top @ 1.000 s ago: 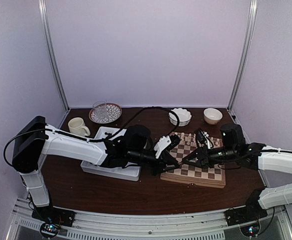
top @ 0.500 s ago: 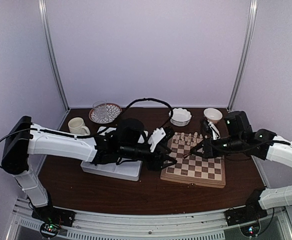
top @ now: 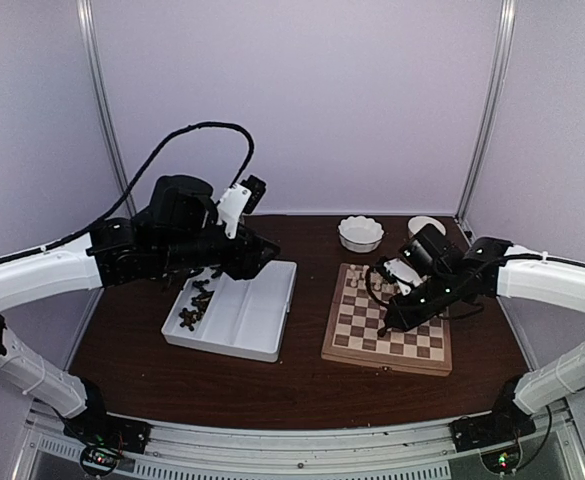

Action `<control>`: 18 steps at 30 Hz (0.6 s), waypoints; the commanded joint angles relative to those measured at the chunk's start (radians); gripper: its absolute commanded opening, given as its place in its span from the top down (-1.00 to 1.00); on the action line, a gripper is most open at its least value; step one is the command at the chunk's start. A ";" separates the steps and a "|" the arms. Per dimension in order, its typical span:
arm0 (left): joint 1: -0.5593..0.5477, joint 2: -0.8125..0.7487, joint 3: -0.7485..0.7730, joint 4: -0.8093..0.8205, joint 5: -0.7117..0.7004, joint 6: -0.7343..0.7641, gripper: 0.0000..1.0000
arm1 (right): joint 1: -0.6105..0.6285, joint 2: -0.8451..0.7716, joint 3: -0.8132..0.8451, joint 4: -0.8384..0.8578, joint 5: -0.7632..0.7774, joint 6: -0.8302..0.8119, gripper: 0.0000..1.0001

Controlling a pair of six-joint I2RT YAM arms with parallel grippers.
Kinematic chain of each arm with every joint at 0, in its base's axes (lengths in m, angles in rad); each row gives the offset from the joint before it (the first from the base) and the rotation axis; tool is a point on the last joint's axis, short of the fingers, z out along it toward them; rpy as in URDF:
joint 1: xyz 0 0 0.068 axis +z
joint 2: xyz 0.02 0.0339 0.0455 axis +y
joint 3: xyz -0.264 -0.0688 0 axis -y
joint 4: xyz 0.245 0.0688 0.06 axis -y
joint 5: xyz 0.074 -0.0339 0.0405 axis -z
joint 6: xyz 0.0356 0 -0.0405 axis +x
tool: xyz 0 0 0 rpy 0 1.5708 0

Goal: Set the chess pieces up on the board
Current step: Place the king on e8.

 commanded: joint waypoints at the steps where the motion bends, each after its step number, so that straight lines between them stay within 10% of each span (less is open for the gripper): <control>1: 0.017 -0.091 -0.090 -0.094 -0.240 -0.002 -0.23 | 0.081 0.052 0.054 -0.079 0.144 -0.010 0.89; 18: 0.019 -0.320 -0.524 0.214 -0.357 0.089 -0.23 | 0.188 0.229 0.121 -0.133 0.336 0.036 0.86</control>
